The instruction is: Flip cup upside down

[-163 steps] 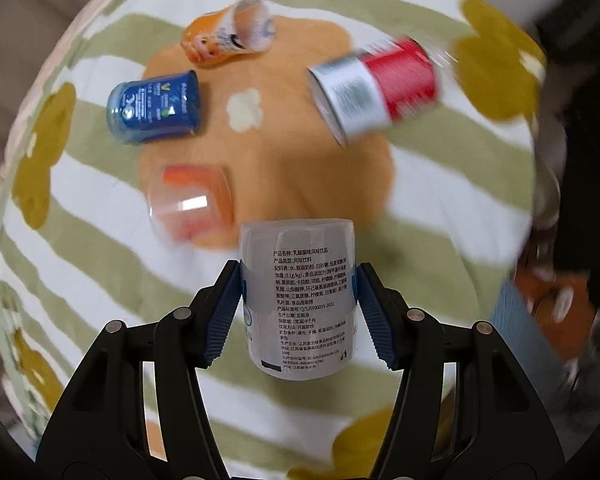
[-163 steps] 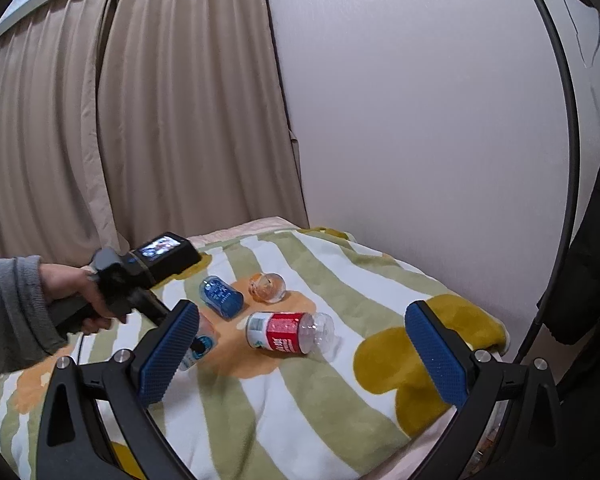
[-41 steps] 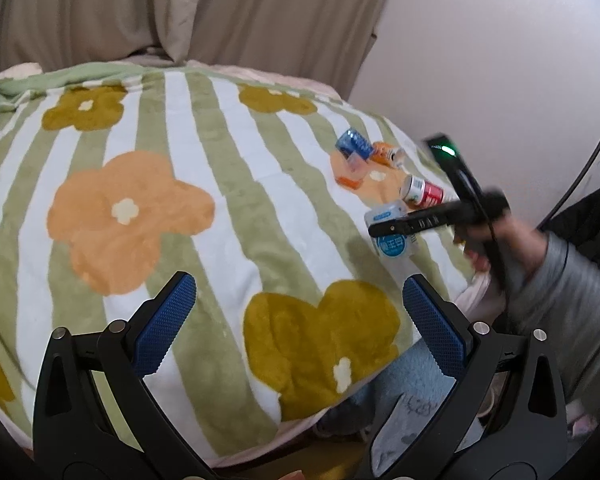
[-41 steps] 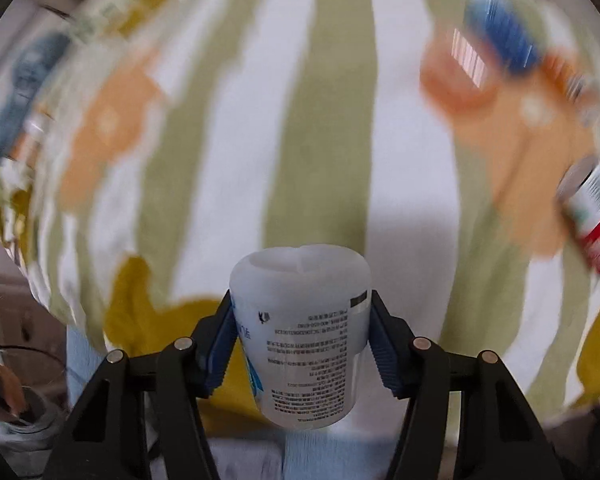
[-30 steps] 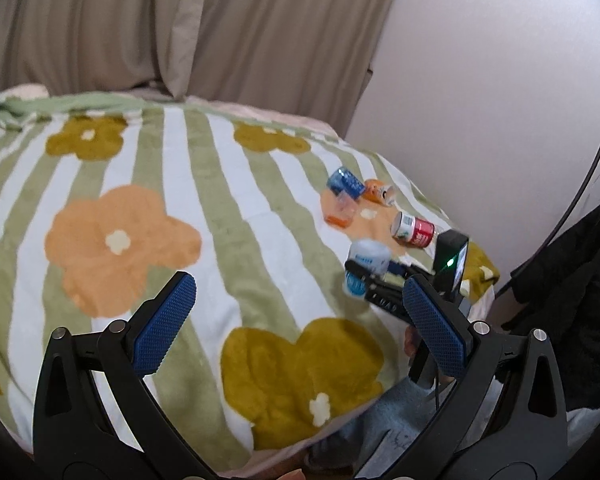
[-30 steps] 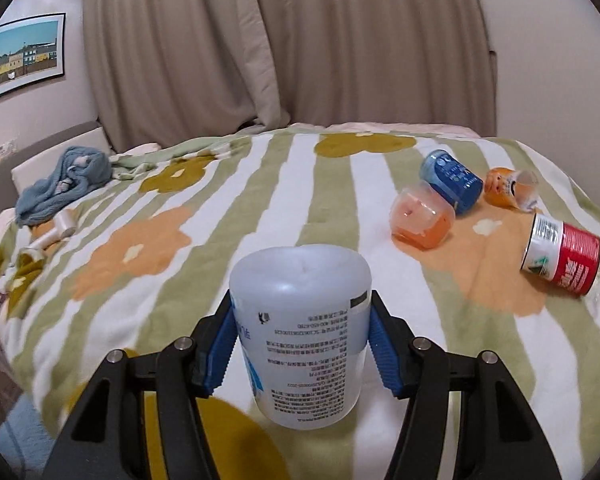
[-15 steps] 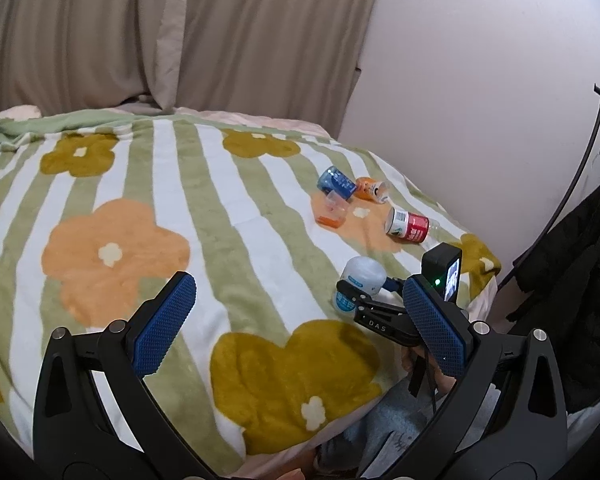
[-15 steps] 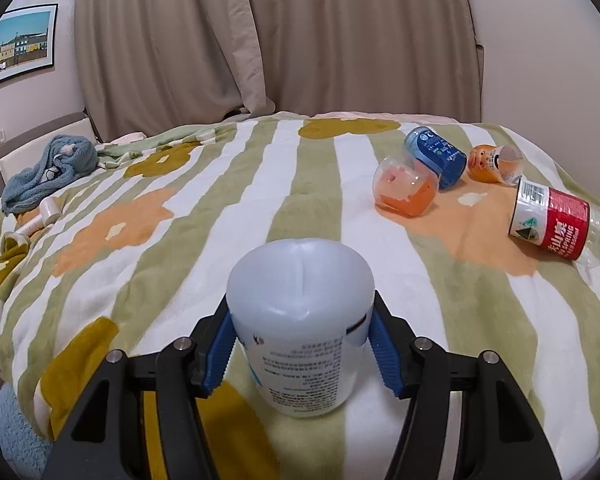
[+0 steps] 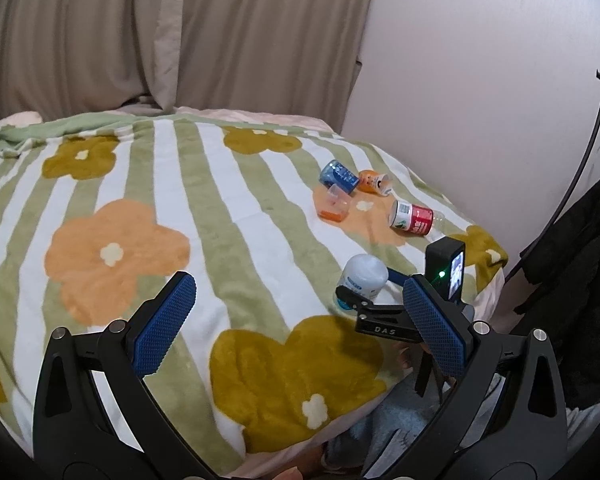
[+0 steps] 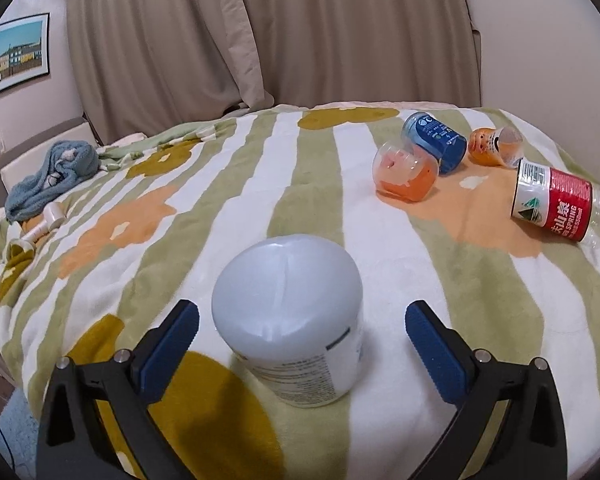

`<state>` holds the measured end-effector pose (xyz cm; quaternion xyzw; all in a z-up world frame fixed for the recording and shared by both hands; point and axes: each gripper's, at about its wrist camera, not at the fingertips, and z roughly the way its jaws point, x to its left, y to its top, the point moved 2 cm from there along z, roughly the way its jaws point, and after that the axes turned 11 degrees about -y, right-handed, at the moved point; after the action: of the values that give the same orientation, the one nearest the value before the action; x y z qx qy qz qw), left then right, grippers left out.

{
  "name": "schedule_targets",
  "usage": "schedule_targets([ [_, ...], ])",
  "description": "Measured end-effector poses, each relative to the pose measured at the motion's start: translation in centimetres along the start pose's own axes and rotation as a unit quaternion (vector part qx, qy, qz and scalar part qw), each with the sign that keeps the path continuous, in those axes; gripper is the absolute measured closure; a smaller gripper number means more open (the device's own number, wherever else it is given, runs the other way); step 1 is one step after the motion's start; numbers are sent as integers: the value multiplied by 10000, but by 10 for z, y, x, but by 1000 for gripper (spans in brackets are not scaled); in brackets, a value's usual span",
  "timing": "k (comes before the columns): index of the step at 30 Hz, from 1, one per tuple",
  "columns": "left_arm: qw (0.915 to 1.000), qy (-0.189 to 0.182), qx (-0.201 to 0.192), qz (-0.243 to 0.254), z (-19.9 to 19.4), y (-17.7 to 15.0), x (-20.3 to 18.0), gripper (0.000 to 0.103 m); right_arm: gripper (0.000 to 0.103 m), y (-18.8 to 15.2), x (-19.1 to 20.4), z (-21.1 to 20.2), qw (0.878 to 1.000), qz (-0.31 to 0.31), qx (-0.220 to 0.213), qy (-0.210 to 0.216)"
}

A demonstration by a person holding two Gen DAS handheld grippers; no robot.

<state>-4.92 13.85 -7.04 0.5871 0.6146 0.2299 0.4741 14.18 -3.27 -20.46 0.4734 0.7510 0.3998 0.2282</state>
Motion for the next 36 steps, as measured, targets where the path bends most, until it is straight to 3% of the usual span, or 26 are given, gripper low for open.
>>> schedule_targets([
  [6, 9998, 96, -80, 135, 3, 5, -2, 0, 0, 8, -3, -36, 9996, -89, -239, -116],
  [10, 9980, 210, -398, 443, 4, 25, -11, 0, 0, 31, -5, -96, 9953, -124, -647, -716],
  [16, 9878, 3, -1111, 1088, 3, 71, -42, 0, 0, 77, -2, -201, 9722, -156, -1627, -1679],
  [19, 9816, -55, -1380, 1323, 4, 82, -56, 0, 0, 93, -4, -233, 9597, -53, -1809, -2149],
  [24, 9800, -53, -1436, 1374, 13, 80, -64, 0, 0, 91, -13, -258, 9445, 367, -1934, -2629],
  [32, 9784, 102, -1381, 1534, 16, 67, -67, 0, 0, 75, -28, -264, 9364, 695, -1905, -2865],
  [36, 9797, -42, -1425, 1413, 15, 69, -65, 0, 0, 76, -27, -265, 9347, 662, -1922, -2915],
])
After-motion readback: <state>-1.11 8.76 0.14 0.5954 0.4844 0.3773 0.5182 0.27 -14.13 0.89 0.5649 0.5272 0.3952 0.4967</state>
